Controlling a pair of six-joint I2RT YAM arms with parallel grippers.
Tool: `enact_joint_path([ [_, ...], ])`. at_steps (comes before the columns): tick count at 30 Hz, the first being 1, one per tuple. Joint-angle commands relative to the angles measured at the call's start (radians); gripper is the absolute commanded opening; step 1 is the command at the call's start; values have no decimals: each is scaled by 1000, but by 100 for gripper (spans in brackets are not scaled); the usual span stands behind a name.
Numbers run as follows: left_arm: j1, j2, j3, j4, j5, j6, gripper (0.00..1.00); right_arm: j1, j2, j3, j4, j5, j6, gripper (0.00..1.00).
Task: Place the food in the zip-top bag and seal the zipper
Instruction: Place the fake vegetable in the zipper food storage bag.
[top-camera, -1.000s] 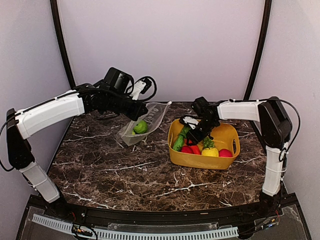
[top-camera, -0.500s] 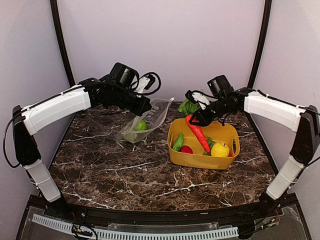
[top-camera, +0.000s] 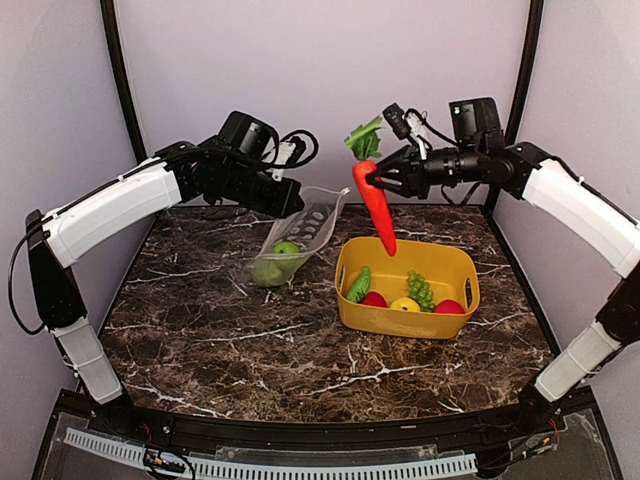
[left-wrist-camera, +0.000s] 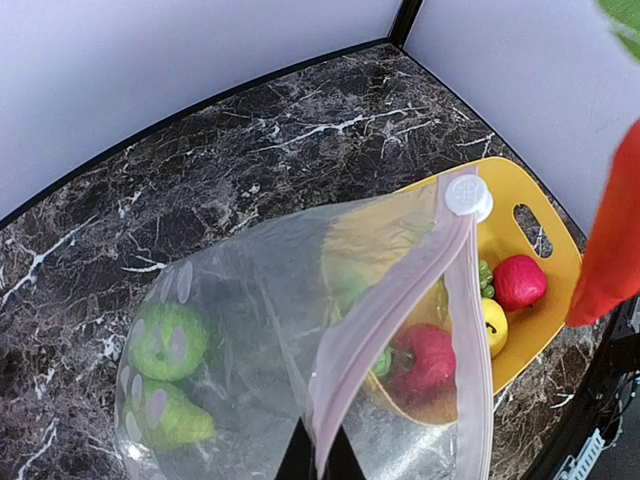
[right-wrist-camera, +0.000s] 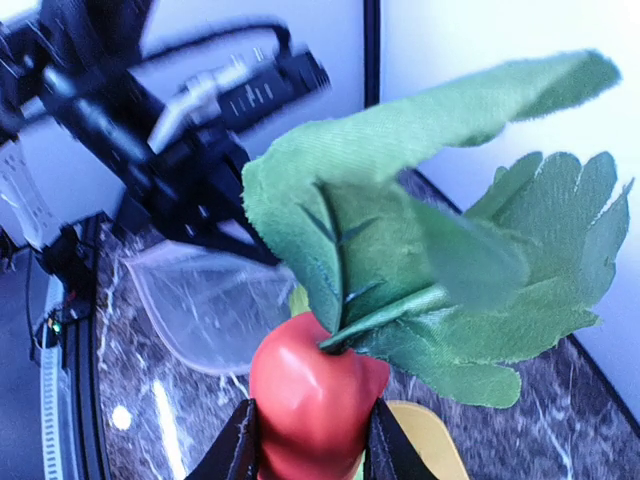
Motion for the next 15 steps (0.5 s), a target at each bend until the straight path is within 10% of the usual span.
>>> enact_joint_path([
  [1,-4,-17,41,-19,20,-99,1,0,21,121,172,-185,137,18],
  [15,-4,-56,55,42,38,-339,1,39,227,355,343,-103,399,16],
])
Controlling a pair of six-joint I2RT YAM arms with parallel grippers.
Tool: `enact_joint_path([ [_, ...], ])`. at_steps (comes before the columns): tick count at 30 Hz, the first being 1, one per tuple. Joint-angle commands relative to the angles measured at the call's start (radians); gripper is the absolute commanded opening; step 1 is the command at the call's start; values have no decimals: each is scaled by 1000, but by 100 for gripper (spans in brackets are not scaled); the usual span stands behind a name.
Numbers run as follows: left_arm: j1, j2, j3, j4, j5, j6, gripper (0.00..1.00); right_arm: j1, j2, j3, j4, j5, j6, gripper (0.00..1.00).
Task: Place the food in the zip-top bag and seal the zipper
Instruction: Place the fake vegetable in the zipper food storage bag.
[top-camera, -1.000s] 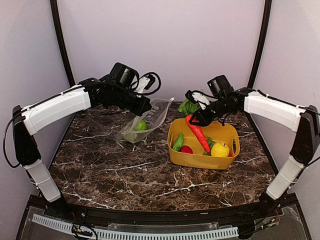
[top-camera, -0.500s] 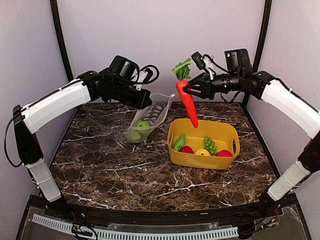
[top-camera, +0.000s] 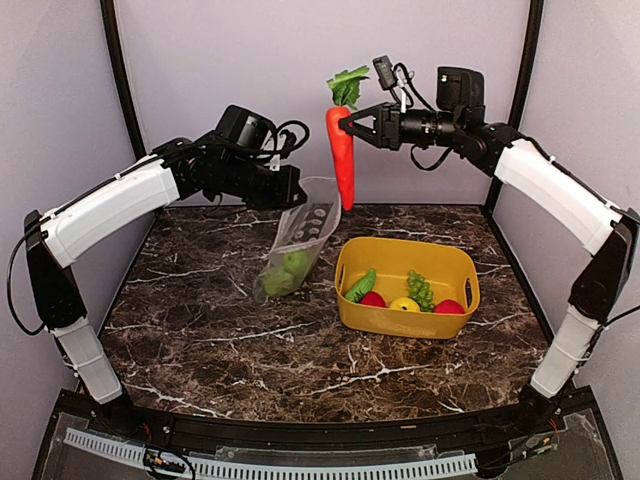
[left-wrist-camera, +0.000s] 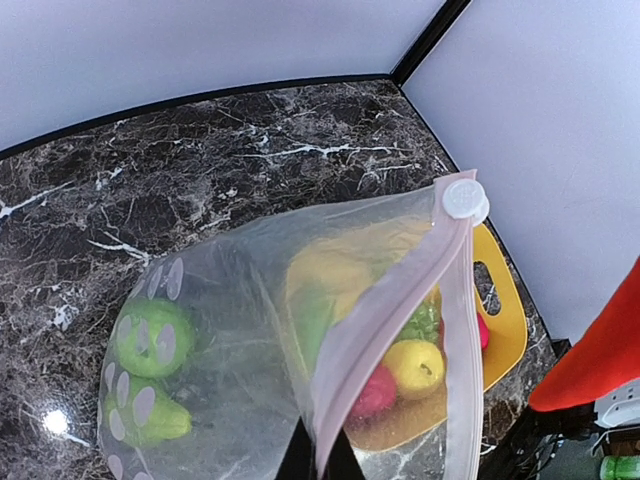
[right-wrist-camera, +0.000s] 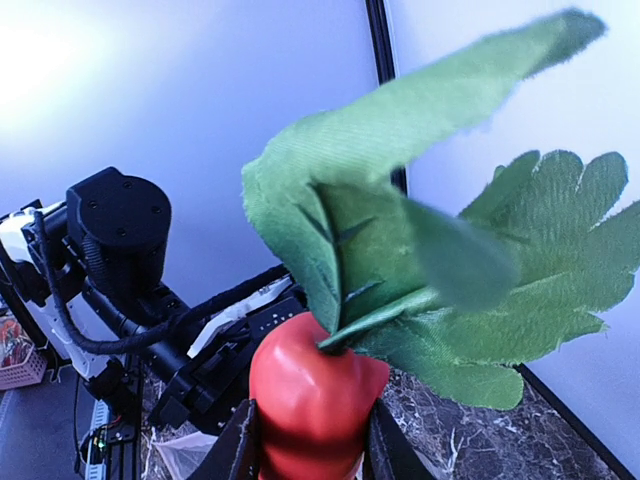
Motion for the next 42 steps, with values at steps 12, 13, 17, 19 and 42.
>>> enact_joint_path([
  [12,22,-141,-93,134,7,-254,1,140,187,218,-44,171,-15,19],
  [13,26,-151,-106,143,2,-268,1,143,176,193,-44,174,-11,23],
  [17,49,-207,-175,189,-21,-290,1,145,115,73,-20,175,-3,36],
  [19,57,-220,-195,196,-29,-287,1,145,81,14,-9,186,-6,47],
  [42,85,-150,27,-140,-222,215,1,-21,-250,-356,-201,411,-343,99],
])
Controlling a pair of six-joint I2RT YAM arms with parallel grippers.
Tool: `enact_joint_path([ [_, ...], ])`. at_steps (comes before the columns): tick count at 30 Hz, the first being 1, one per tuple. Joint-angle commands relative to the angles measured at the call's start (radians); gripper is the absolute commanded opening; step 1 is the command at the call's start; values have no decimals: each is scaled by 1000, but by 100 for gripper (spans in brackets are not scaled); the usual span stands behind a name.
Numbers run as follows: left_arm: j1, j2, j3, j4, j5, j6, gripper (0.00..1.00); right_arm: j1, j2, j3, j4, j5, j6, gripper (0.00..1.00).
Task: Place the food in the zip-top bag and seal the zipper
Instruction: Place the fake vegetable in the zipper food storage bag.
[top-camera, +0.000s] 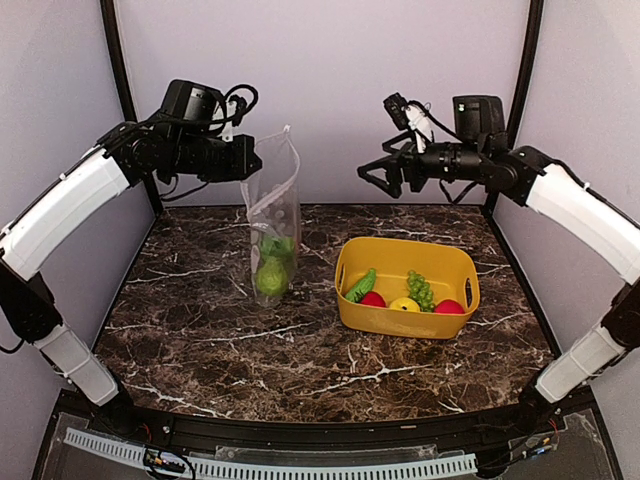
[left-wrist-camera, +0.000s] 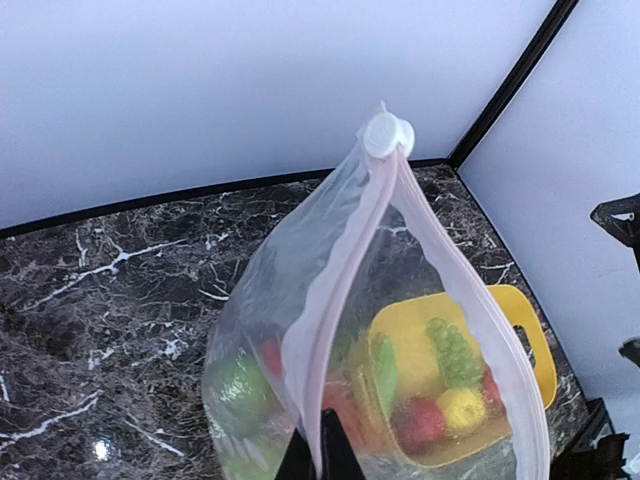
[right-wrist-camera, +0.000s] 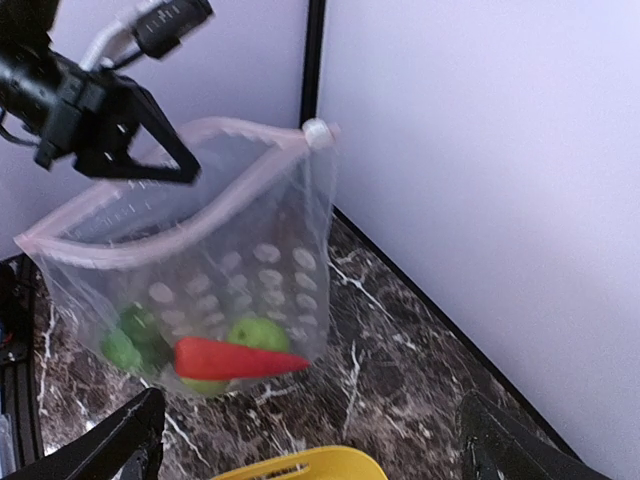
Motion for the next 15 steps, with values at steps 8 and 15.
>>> enact_joint_path([
  [8,6,66,7,-44,57,382,1,-163,-182,-313,-309,76,-310,97],
  [15,7,-8,-102,50,6,466,1,-164,-240,-486,-520,211,-562,83],
])
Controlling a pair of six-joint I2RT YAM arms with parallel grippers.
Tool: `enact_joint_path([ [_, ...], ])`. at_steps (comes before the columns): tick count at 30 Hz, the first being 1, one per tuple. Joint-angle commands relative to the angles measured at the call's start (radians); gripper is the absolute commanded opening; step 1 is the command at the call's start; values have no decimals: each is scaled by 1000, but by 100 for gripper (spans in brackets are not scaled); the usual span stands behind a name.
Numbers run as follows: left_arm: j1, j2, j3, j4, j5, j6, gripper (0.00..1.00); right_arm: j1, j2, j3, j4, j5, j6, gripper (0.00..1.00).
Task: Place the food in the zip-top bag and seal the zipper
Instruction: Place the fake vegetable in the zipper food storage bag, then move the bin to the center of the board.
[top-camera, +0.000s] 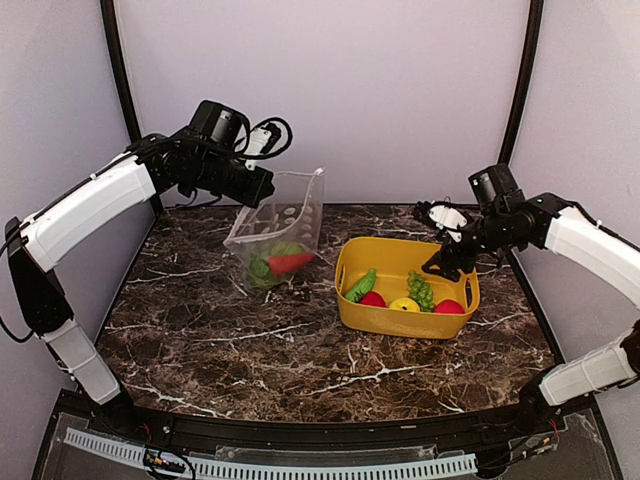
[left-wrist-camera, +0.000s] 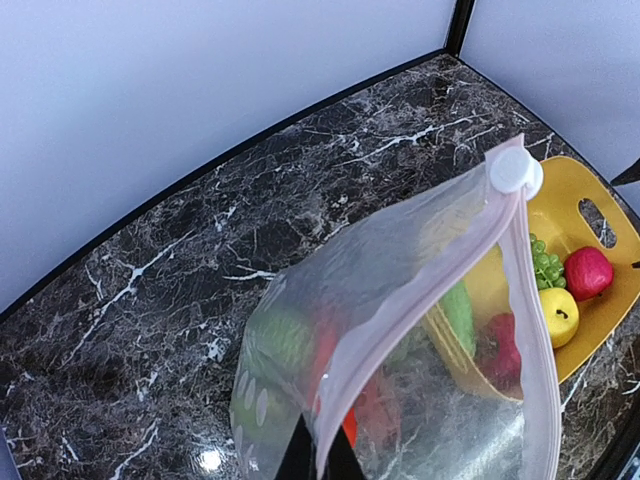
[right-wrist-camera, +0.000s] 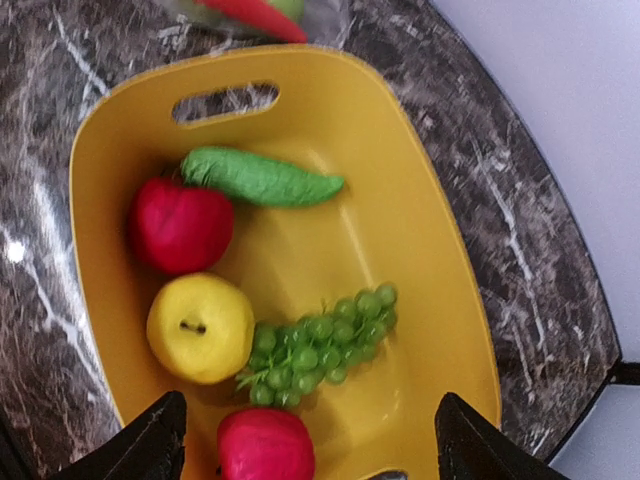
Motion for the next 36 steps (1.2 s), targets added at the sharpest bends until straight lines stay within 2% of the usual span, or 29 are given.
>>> enact_joint_path([
  [1,10,-109,-141,105,-30,79,1,1,-26,-67,-231,13,-211,83],
  [2,12,-150,-173,155,-31,78,1,0,-25,-79,-244,-12,-220,82],
  [6,18,-220,-329,245,-63,85,1,-2,10,-58,-123,15,-185,81],
  [9,19,-221,-323,241,-61,78,1,-36,124,86,-52,38,-139,78],
  [16,17,-216,-328,247,9,50,1,-111,488,424,-86,52,-115,79],
  [20,17,-209,-327,245,19,25,1,-125,603,511,-147,7,-137,80],
  [24,18,-205,-328,244,17,26,1,-125,635,509,-165,-25,-133,80],
  [28,17,-196,-330,245,17,26,1,-124,650,499,-234,-62,-108,72],
  [32,18,-181,-330,241,17,26,1,-96,590,396,-280,-105,-103,70],
  [36,17,-170,-330,240,18,26,1,-15,490,250,-301,-135,-105,71],
])
